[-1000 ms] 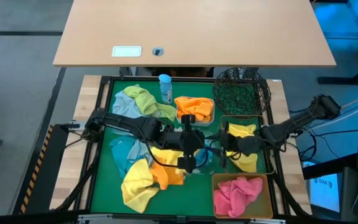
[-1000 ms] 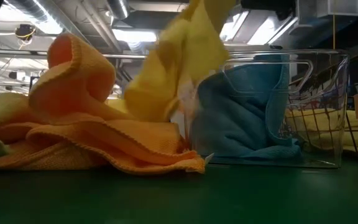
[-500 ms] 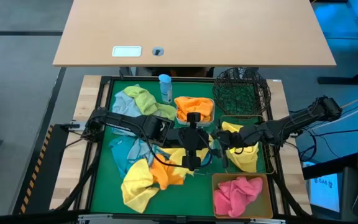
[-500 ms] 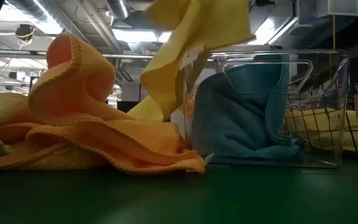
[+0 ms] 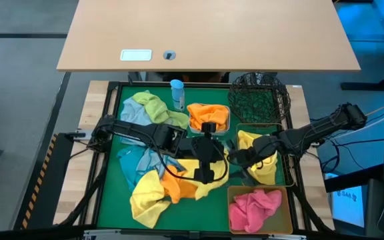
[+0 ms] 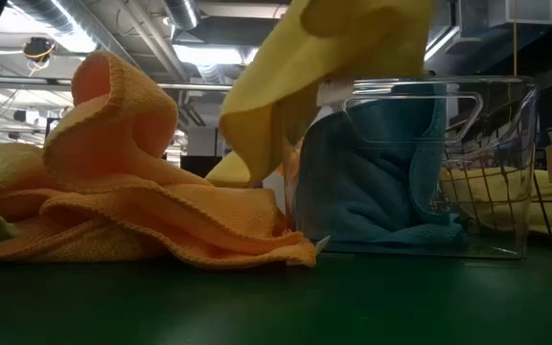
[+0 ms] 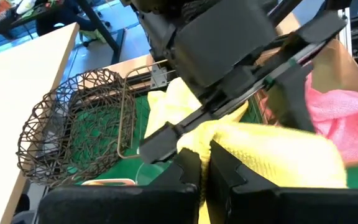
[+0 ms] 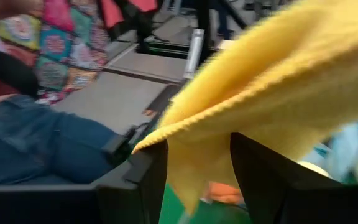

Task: Sort microfiber towel by color & place in baskets
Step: Put the yellow towel into the gold wire basket

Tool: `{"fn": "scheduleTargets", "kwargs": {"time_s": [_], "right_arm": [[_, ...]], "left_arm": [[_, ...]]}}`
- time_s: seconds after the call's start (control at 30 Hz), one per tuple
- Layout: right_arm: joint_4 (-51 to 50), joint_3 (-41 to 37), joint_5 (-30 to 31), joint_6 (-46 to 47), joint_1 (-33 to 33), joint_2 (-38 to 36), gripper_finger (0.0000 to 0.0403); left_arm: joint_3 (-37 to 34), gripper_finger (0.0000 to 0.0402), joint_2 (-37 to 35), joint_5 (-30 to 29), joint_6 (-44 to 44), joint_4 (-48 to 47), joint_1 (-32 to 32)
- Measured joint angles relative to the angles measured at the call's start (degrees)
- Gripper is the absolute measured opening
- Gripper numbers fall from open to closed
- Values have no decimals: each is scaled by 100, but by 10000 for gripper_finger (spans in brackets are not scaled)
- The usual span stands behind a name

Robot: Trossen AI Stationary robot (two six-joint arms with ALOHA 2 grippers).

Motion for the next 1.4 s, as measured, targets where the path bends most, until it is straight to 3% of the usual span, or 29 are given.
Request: {"fn": "scheduleTargets", "kwargs": {"time_s": [0.33,0.7,1.17,1.4], "right_arm": [[641,-1,-64,0,2,0,162],[737,-2,141,-7,2,0,7],[690,-2,166,0,2,-134,2],[340,-2,57,393,2,-254,30]], "left_arm": [[0,0,0,-23,1,22,4],[0,0,2,-17,-1,21,2],[0,0,2,-53,-1,21,2],[0,0,0,-56,-2,-9,2]]}}
